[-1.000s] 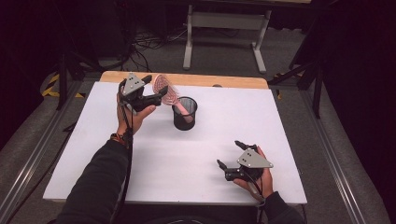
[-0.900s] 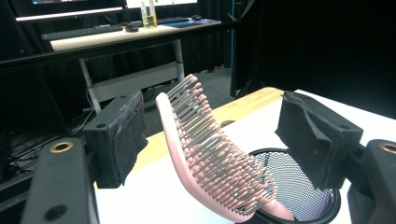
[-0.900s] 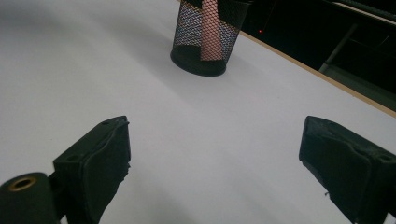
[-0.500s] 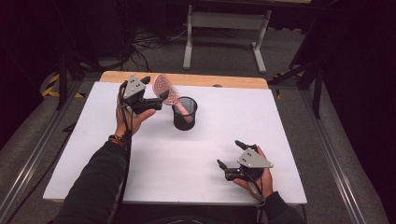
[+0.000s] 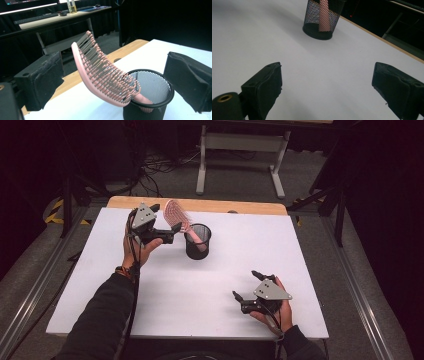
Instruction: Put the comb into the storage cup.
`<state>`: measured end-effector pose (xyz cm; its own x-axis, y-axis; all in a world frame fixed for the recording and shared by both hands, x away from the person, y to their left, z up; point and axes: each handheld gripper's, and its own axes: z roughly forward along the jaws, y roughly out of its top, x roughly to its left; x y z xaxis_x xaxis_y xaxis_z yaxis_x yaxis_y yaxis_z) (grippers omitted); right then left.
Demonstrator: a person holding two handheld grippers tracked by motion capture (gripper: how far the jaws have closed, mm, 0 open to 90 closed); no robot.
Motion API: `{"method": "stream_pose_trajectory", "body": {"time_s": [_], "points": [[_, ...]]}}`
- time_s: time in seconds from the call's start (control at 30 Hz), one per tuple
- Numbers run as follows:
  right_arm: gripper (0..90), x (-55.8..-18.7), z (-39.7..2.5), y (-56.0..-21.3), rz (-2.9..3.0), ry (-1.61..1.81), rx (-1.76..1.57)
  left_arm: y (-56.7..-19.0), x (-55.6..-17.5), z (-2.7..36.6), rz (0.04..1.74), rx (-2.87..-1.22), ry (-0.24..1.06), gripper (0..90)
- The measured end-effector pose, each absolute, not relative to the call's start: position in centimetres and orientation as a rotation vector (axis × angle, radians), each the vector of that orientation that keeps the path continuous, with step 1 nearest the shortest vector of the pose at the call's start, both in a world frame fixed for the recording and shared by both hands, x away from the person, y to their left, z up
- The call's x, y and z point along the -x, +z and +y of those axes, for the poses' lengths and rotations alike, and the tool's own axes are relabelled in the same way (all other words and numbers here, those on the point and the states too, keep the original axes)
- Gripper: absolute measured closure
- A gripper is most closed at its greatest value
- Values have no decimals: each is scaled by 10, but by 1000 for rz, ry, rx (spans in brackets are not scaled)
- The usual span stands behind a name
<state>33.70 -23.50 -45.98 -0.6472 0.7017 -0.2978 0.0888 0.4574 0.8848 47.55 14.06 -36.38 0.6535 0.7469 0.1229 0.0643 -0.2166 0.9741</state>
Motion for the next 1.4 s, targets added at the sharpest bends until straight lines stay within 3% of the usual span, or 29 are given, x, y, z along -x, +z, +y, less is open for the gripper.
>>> {"method": "stream_pose_trajectory", "body": {"time_s": [0.8, 1.4], "points": [[109, -335, -233, -459, 2040, 1181, -641, -370, -447, 146, 570, -1735, 775, 49], [113, -334, -231, -458, 2025, 1176, -631, -381, -418, 150, 468, -1772, 726, 52]]}}
